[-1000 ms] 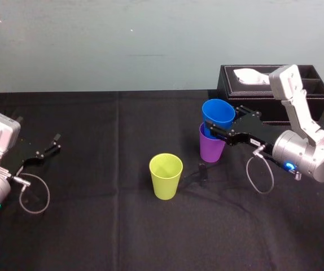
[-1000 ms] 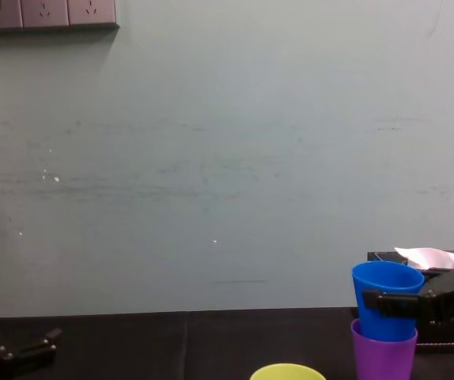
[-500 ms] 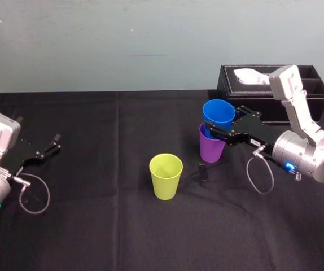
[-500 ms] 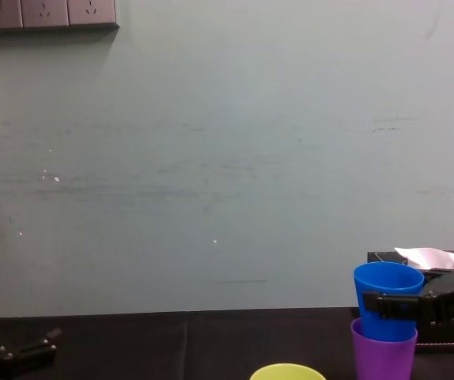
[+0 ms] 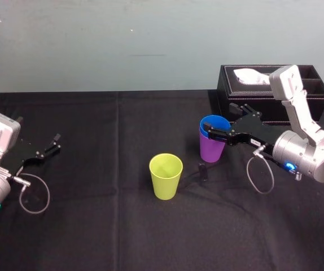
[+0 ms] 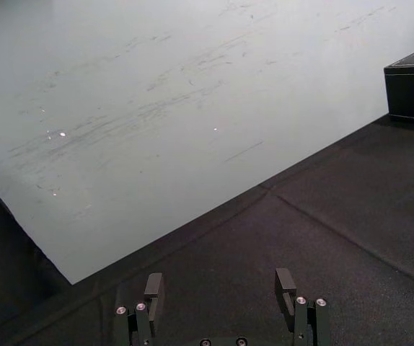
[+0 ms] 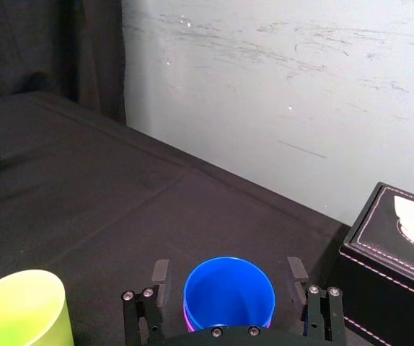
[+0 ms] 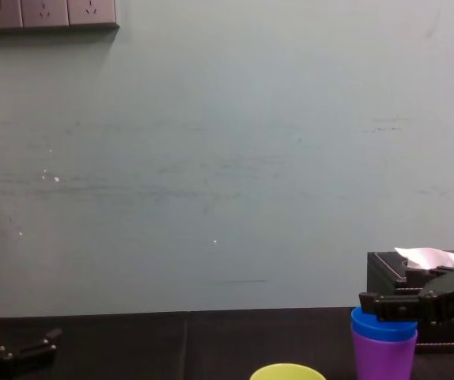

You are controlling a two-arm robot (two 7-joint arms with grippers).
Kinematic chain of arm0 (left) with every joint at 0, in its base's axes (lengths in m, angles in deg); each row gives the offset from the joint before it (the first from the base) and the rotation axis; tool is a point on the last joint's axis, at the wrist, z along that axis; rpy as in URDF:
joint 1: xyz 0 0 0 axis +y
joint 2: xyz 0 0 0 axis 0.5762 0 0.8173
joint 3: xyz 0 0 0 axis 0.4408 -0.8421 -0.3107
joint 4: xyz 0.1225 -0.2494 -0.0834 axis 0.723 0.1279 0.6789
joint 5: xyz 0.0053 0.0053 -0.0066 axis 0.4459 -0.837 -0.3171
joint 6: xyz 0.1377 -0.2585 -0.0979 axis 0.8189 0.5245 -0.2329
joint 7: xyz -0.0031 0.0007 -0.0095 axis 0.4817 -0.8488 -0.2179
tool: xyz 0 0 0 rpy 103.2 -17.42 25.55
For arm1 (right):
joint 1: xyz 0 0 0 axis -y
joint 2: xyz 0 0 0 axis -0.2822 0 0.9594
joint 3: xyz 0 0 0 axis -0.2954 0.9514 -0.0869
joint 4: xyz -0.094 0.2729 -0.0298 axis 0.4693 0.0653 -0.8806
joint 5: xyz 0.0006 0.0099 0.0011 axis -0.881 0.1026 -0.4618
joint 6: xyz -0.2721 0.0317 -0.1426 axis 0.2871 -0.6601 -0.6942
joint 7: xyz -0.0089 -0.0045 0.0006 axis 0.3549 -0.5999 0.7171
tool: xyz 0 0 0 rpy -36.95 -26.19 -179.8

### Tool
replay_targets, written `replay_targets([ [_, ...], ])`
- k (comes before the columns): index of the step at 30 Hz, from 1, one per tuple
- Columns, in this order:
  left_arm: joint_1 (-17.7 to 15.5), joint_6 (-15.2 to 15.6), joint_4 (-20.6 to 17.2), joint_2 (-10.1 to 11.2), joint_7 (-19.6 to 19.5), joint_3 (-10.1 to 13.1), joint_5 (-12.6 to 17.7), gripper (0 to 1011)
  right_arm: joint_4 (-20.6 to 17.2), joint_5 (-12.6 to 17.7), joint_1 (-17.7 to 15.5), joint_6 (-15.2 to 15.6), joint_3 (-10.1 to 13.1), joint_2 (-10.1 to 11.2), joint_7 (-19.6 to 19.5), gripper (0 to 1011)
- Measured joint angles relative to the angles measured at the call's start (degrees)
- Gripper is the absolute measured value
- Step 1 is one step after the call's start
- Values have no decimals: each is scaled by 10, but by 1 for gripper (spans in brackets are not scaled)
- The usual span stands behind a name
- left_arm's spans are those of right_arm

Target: Stack the three plastic cups sequentially using one hand.

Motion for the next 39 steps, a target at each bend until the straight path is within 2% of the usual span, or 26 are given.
replay_targets([
  [19, 0, 0, 0, 0, 0, 0, 0, 1010, -9, 0, -6, -6, 2, 4, 1, 1004],
  [22, 0, 0, 0, 0, 0, 0, 0, 1010, -30, 0, -18, -17, 4, 14, 7, 1004],
  [30, 0, 0, 0, 0, 0, 0, 0, 1010, -73, 11, -46, -22, 10, 41, 32, 1004],
  [39, 0, 0, 0, 0, 0, 0, 0, 1010, -109, 45, -83, -23, 8, 77, 69, 1004],
])
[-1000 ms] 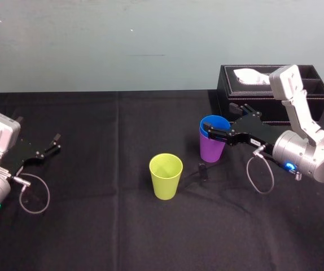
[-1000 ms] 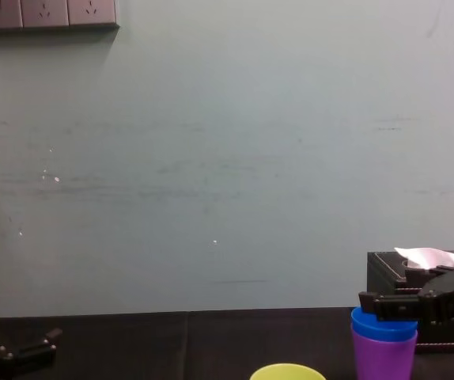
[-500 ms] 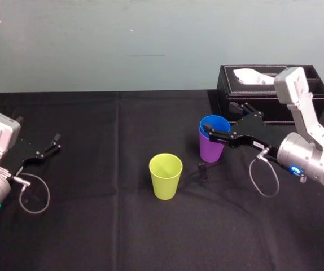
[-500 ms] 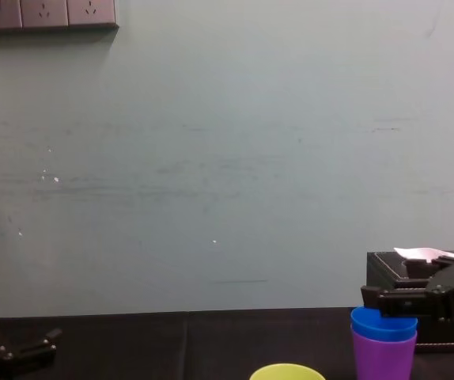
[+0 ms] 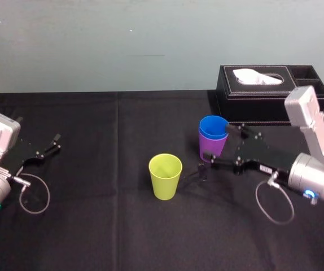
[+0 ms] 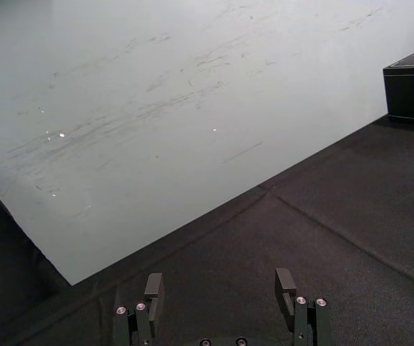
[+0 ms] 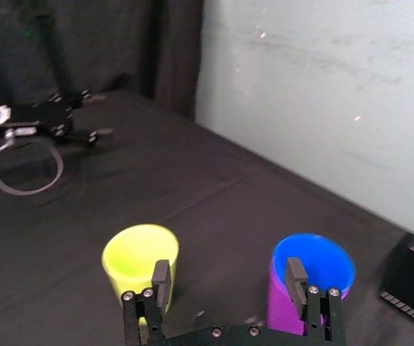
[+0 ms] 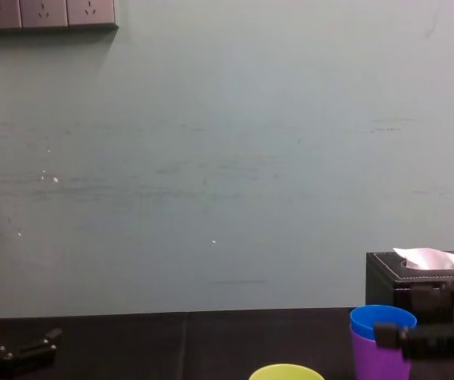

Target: Stack the three plastic cups sequentially using one hand.

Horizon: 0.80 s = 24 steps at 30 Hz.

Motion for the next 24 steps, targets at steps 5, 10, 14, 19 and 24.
replay_targets([
  [5, 0, 0, 0, 0, 0, 0, 0, 1010, -3, 6, -15, -3, -13, 11, 7, 1004],
  [10, 0, 0, 0, 0, 0, 0, 0, 1010, 0, 8, -22, -9, -27, 12, 9, 1004],
  [14, 0, 0, 0, 0, 0, 0, 0, 1010, 3, 7, -24, -12, -36, 12, 10, 1004],
  [19, 0, 0, 0, 0, 0, 0, 0, 1010, 9, 2, -25, -16, -47, 9, 9, 1004],
  [24, 0, 0, 0, 0, 0, 0, 0, 1010, 18, -4, -24, -19, -56, 3, 8, 1004],
])
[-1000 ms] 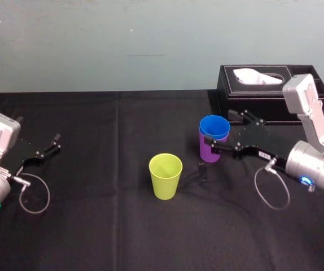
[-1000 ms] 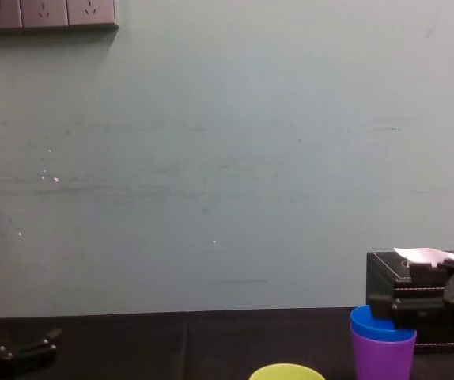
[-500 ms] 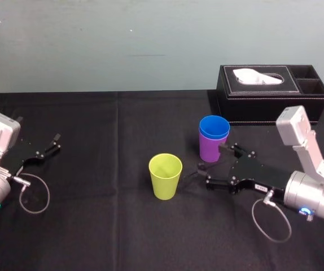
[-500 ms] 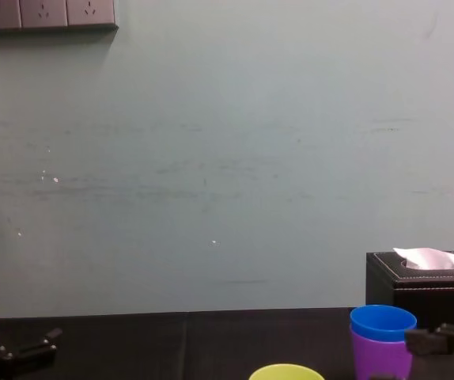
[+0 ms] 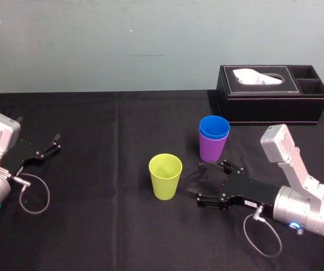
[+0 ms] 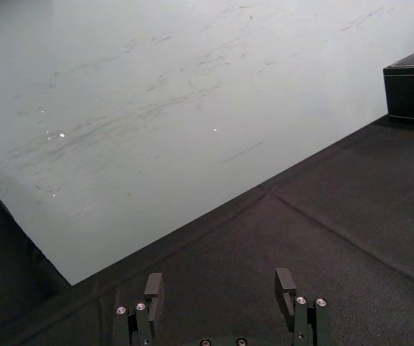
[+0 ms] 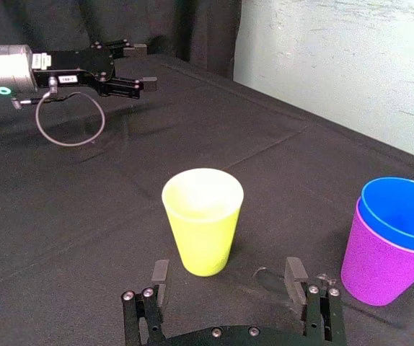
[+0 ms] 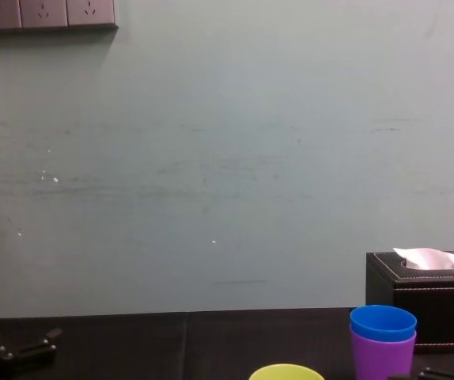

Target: Stack the three plastic cups sequentially using one hand.

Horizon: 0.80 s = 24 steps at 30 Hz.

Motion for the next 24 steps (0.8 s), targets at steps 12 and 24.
replay_targets([
  [12, 0, 0, 0, 0, 0, 0, 0, 1010, 10, -4, 4, -5, -6, -7, -1, 1004],
  [24, 0, 0, 0, 0, 0, 0, 0, 1010, 17, -8, 18, -3, -17, -15, 5, 1004],
])
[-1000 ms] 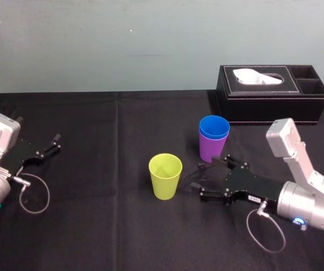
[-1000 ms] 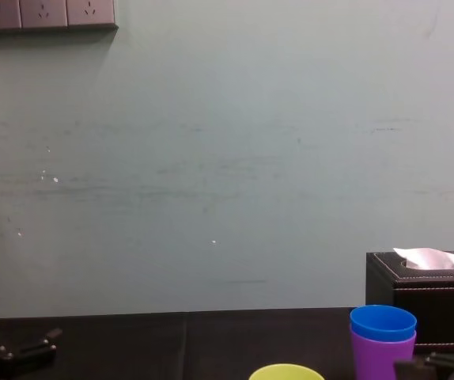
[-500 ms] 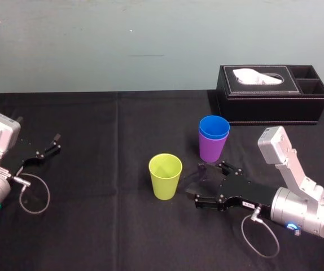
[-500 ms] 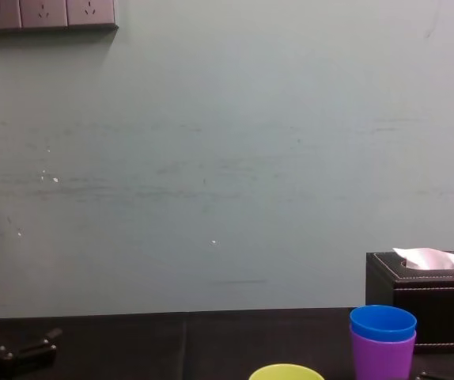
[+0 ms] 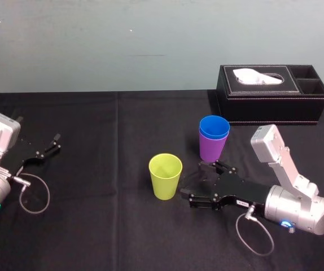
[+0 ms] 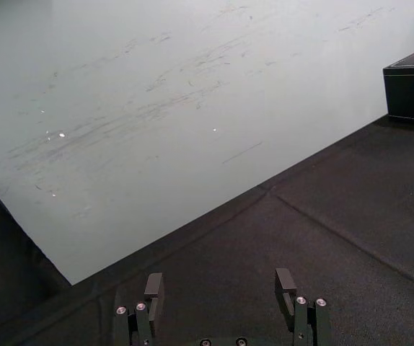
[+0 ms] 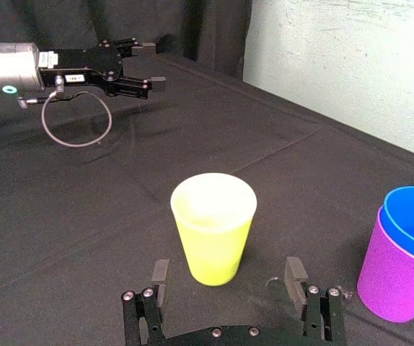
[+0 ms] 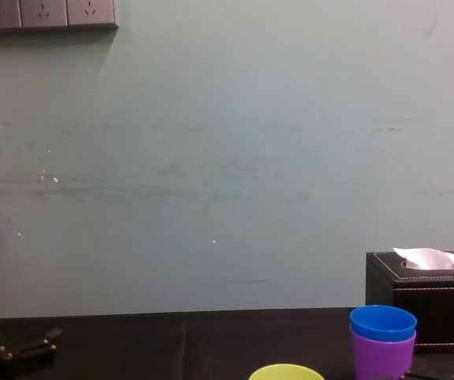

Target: Stack the three plastic cups sequentially using one hand.

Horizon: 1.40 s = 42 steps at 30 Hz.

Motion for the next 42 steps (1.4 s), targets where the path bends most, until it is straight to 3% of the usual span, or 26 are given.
replay_targets([
  [42, 0, 0, 0, 0, 0, 0, 0, 1010, 67, -20, 58, 9, -42, -51, 7, 1004],
])
